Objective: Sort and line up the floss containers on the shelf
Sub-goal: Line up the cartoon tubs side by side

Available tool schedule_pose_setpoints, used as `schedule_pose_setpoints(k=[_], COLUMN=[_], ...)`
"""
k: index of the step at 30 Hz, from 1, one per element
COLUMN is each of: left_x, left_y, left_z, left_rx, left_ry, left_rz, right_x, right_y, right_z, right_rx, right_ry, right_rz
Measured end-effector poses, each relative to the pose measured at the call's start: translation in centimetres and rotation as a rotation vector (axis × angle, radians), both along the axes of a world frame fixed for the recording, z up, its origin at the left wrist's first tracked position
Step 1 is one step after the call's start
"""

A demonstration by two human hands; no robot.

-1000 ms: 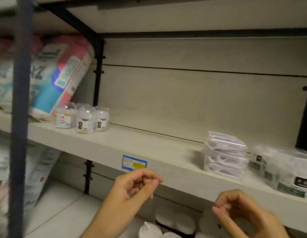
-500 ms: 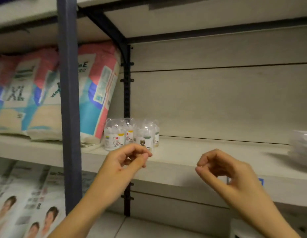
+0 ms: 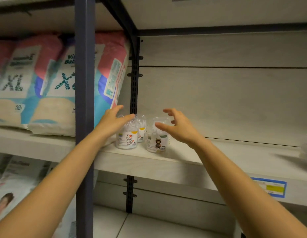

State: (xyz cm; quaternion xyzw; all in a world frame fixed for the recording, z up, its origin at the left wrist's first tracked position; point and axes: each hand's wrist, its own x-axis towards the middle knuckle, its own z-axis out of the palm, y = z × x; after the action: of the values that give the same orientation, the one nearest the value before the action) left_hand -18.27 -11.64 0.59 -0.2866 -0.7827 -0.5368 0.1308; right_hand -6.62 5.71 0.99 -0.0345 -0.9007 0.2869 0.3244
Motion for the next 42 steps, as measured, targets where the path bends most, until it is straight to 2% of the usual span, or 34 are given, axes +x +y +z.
schedule_pose_setpoints(k=[3,9,14,16,20,24,34,42], left_x=[-0.7,-0.9,0.3,1.1,3.9,7.1,12.4,17.4], left_y=[-0.1,-0.2,-0.2,-0.7,-1.6,-1.4,4.5,12.9], left_z=[-0.2,-0.7,-0.5,0.3,2.3,2.9,2.6,4.6], left_rx=[0.000,0.017,0.041,0.068,0.163,0.058,-0.029,0.115], left_ry=[-0.082,-0.138,-0.048,-0.006,-0.077,-0.085,-0.023,0.060], left_rz=[-0.048,-0.160,-0.147,-0.127,-0.233,-0.400,-0.564,-0.527], right_x=[-1.4,-2.2,-1.6,-0.5,3.7,9.1,17.3,21.5], right_y=[0.1,0.2,0.3,0.6,1.0,1.1,4.5,11.0], right_z=[-0.7,-1.8,-1.4,-0.6,1.4,2.2,2.3,5.0], right_rx=[-0.009,-0.048,-0.093,-0.169,-0.264,-0.254,-0.179,-0.065], right_ry=[-0.061,-0.032,-0.017,0.027,0.027,-0.034,-0.038,0.069], right_rz=[-0.006,0.011,0.027,0.062,0.154,0.204,0.034,-0.093])
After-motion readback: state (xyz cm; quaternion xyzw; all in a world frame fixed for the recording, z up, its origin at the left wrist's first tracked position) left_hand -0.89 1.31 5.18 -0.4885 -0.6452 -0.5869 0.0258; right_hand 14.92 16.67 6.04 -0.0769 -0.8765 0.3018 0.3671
